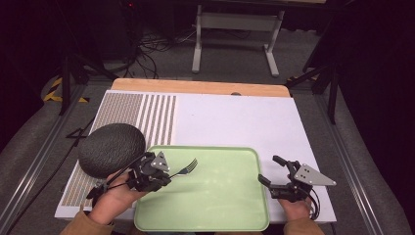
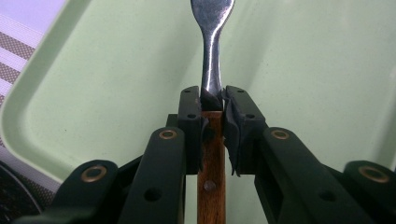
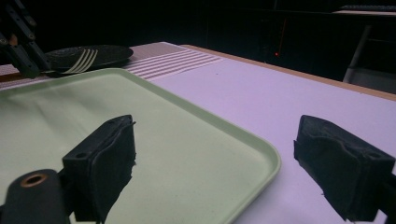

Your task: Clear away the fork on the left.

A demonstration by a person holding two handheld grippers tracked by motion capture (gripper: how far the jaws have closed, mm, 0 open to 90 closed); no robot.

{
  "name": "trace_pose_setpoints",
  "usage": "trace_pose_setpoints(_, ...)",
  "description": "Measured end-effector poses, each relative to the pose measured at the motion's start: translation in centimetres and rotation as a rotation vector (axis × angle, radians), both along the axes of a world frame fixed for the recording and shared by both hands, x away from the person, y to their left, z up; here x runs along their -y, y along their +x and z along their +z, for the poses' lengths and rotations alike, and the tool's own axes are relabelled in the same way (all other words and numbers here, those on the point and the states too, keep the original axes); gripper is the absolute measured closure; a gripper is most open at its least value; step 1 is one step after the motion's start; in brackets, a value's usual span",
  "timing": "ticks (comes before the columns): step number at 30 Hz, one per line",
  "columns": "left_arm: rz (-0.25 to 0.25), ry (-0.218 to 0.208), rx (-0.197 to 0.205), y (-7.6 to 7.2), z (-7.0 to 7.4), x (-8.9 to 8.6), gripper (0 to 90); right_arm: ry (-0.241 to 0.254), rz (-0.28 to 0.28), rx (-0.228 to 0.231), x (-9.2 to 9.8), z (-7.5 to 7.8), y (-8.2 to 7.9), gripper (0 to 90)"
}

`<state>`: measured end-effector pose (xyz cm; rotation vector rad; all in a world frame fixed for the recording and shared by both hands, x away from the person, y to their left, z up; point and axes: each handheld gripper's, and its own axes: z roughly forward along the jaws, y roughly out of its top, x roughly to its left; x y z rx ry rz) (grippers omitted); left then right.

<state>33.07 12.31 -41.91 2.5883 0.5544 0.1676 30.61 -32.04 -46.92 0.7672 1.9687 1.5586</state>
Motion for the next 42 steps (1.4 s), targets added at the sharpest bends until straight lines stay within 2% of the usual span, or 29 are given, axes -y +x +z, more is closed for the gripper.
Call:
trace_pose_setpoints(4, -0.006, 0.007, -0.012, 0.0, -0.4, 0.2, 77.8, -0.001, -0.001, 0.000, 0.0, 0.0, 0.0, 13.2)
trace_pose_setpoints(11, -0.014, 0.049, -0.036, 0.0, -1.2, 0.7, 77.8, -0.001, 0.000, 0.000, 0.0, 0.0, 0.0, 13.2)
trace_pose_setpoints(17, -0.015, 0.066, -0.052, -0.1, -1.8, 1.1, 77.8, 0.000, -0.001, -0.001, 0.0, 0.0, 0.0, 13.2)
trace_pose_setpoints(18, -0.016, 0.080, -0.056, -0.1, -2.0, 1.2, 77.8, 0.000, -0.001, -0.001, 0.0, 0.0, 0.0, 13.1)
trace_pose_setpoints(21, -0.019, 0.077, -0.067, -0.2, -2.2, 1.4, 77.8, 0.000, -0.001, -0.001, 0.0, 0.0, 0.0, 13.1)
trace_pose_setpoints(24, -0.027, 0.091, -0.073, -0.2, -2.5, 1.7, 77.8, 0.001, 0.000, -0.001, 0.0, 0.0, 0.1, 13.1)
trace_pose_setpoints(32, -0.024, 0.103, -0.087, -0.2, -2.6, 1.9, 77.7, 0.006, 0.001, -0.001, 0.1, 0.0, 0.1, 13.0)
trace_pose_setpoints(42, -0.040, 0.131, -0.081, -0.6, -2.7, 2.2, 77.5, 0.005, 0.003, -0.002, 0.0, 0.0, 0.1, 13.0)
